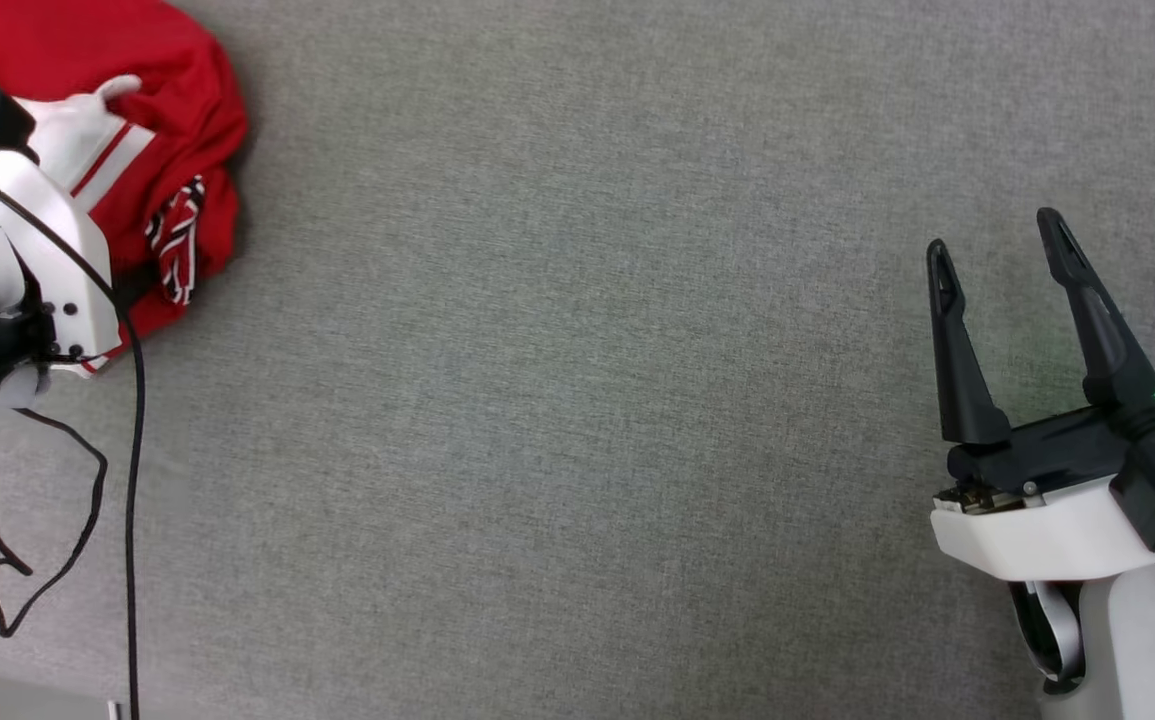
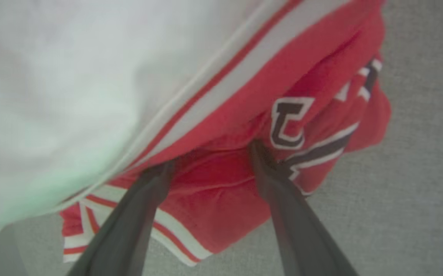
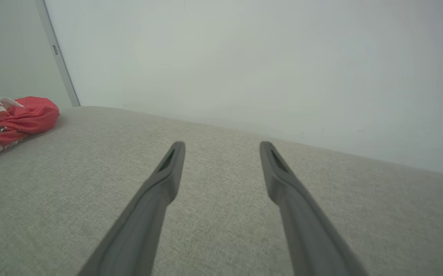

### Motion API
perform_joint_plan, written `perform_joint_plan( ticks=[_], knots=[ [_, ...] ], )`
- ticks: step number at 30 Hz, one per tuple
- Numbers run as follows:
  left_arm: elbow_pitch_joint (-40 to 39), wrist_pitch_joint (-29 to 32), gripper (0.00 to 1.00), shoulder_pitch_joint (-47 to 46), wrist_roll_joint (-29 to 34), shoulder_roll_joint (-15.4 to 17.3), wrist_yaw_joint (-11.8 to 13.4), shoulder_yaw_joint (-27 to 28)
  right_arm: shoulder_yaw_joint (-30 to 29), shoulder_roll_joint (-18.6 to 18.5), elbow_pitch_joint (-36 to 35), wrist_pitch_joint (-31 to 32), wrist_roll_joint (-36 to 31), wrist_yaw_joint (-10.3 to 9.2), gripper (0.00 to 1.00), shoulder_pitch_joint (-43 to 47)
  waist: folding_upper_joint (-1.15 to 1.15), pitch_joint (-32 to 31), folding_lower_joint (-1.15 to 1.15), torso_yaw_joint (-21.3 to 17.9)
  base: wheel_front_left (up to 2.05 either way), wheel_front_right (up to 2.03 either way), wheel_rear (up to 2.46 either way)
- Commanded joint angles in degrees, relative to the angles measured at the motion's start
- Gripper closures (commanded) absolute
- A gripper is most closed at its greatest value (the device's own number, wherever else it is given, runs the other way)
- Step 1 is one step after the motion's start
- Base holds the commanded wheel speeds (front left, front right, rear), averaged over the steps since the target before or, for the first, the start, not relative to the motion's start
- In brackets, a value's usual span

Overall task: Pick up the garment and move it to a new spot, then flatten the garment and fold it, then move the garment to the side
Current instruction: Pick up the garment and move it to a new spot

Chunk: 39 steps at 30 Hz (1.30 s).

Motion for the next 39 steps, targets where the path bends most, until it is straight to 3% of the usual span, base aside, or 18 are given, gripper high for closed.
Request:
perform_joint_plan(
  ticks=[1,7,9,17,26,34,39],
  knots=[
    [0.7,0.8,0.0,-0.5,-0.5,-0.8,0.0,-1.1,-0.1,-0.3,-0.3,-0.1,-0.2,-0.04,0.0,-1.2,0.0,0.8,0.0,-0.6,0.0,0.0,0.0],
    [3.0,1.8,0.0,0.5,-2.7,-2.9,-0.1,-5.1,-0.3,-0.2,-0.1,-0.1,0.0,-0.04,0.0,-1.5,0.0,1.4,0.0,-0.9,0.0,0.0,0.0],
    [2.9,0.8,1.0,0.2,-3.0,-3.1,-0.1,-6.1,-0.4,-0.1,0.1,-0.1,0.1,-0.04,0.0,-1.6,0.0,1.1,0.0,-0.9,0.0,0.0,0.0],
    [-0.3,-8.2,1.0,-3.6,-1.0,1.6,0.0,-9.3,-0.4,0.7,1.1,-0.1,1.2,-0.04,0.0,-0.1,0.0,-3.4,0.0,-0.1,0.0,0.0,0.0],
    [-7.6,-17.9,1.0,-8.0,2.1,3.9,0.0,-14.4,-0.2,1.4,2.2,-0.1,2.2,-0.04,0.0,1.6,0.0,-9.5,0.0,-0.4,0.0,0.0,0.0],
    [-14.9,-23.9,1.0,-12.5,6.9,2.1,0.0,-20.0,-1.0,1.7,2.4,-0.1,4.4,-0.04,0.0,2.9,0.0,-13.3,0.0,-4.2,0.0,0.0,0.0],
    [-17.8,-26.5,1.0,-14.6,9.8,-1.4,0.0,-23.3,-1.8,1.7,2.3,-0.1,6.3,-0.04,0.0,3.5,0.0,-14.2,0.0,-8.1,0.0,0.0,0.0]
  ],
)
